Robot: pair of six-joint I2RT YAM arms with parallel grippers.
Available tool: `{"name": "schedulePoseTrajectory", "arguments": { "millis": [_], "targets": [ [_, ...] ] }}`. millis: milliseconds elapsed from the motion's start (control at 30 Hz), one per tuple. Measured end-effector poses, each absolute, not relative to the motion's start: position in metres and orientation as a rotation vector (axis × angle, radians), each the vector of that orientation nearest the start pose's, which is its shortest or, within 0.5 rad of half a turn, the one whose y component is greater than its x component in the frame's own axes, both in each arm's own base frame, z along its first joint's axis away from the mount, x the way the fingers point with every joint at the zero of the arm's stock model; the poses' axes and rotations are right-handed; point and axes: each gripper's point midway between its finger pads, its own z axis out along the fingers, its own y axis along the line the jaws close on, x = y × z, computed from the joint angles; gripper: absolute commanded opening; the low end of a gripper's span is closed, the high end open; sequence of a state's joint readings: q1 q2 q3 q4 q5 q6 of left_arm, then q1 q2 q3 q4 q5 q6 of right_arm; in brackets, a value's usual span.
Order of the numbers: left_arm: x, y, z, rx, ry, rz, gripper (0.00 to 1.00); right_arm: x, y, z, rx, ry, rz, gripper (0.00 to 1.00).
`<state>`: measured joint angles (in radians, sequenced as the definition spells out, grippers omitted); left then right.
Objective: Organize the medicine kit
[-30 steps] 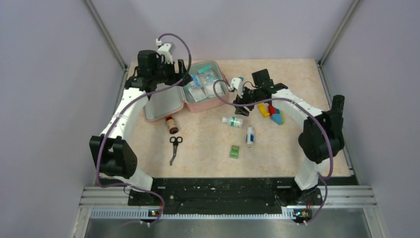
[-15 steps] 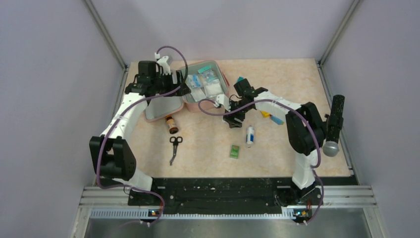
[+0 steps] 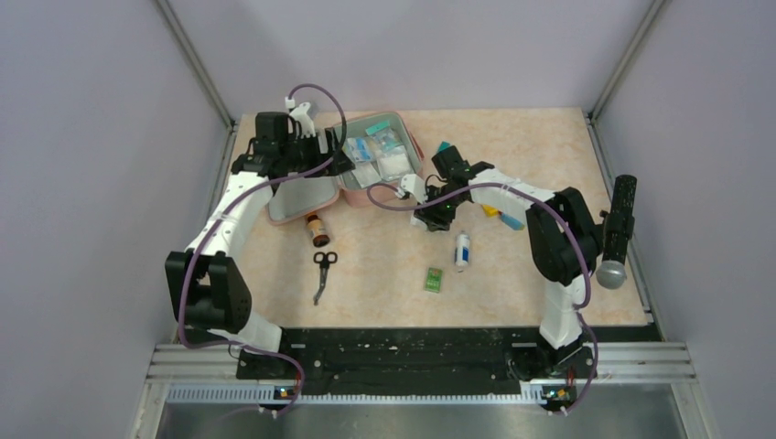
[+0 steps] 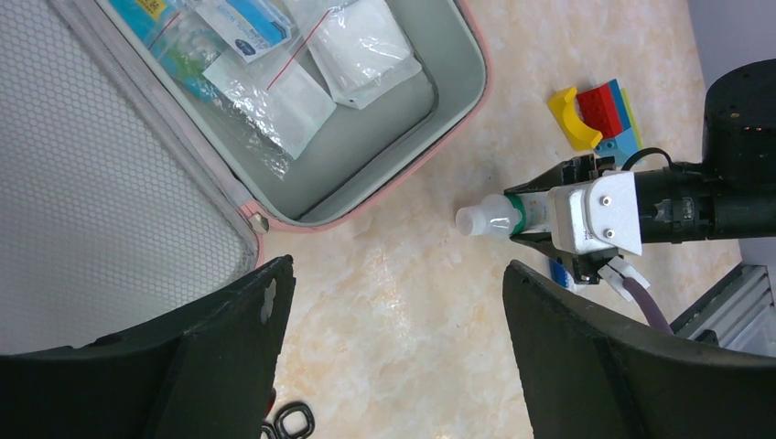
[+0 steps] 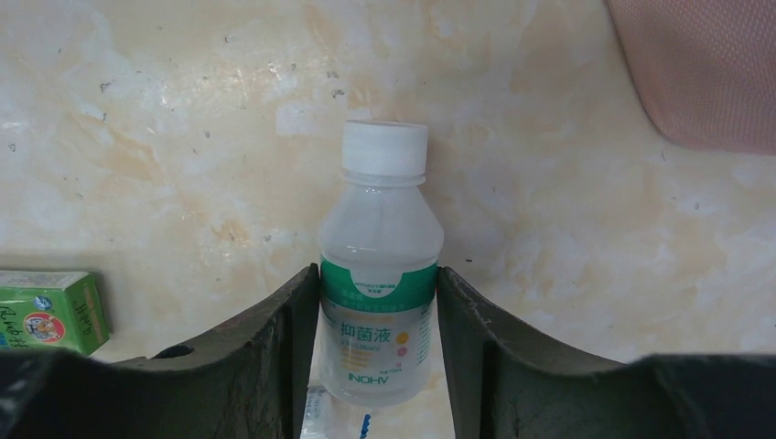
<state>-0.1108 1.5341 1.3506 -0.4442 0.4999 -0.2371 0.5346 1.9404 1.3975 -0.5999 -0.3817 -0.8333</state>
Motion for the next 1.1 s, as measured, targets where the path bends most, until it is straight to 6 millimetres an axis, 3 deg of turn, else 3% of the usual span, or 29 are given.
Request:
{"name": "schedulePoseTrajectory", "arguments": {
  "millis": [233,400,633,767,967,1033,1100],
  "targets": [
    [0.407,-0.141,0.225,0.133,2.198,-0.764,0.88,0.354,0.253,0.047,-1.728,1.994,0.426,0.57],
    [0.407,-0.141,0.225,0.13,2.197,-0.769,0.88,0.353,0.253,0.047,-1.717,2.005,0.43,0.55],
    [0.406,-0.141,0.222,0.128,2.201,-0.769,0.88,0.354,0.253,0.046,-1.683,2.037,0.43,0.75],
    [0.406,-0.141,0.221,0.127,2.206,-0.769,0.88,0.355,0.249,0.051,-1.625,2.086,0.404,0.76],
    [0.408,-0.141,0.213,0.118,2.224,-0.772,0.88,0.365,0.218,0.104,-1.223,2.243,0.287,0.72],
    [0.409,-0.141,0.211,0.115,2.23,-0.773,0.88,0.36,0.2,0.11,-1.052,2.321,0.289,0.7],
    [0.409,-0.141,0.21,0.114,2.234,-0.773,0.88,0.349,0.18,0.103,-0.904,2.414,0.299,0.69]
  ]
}}
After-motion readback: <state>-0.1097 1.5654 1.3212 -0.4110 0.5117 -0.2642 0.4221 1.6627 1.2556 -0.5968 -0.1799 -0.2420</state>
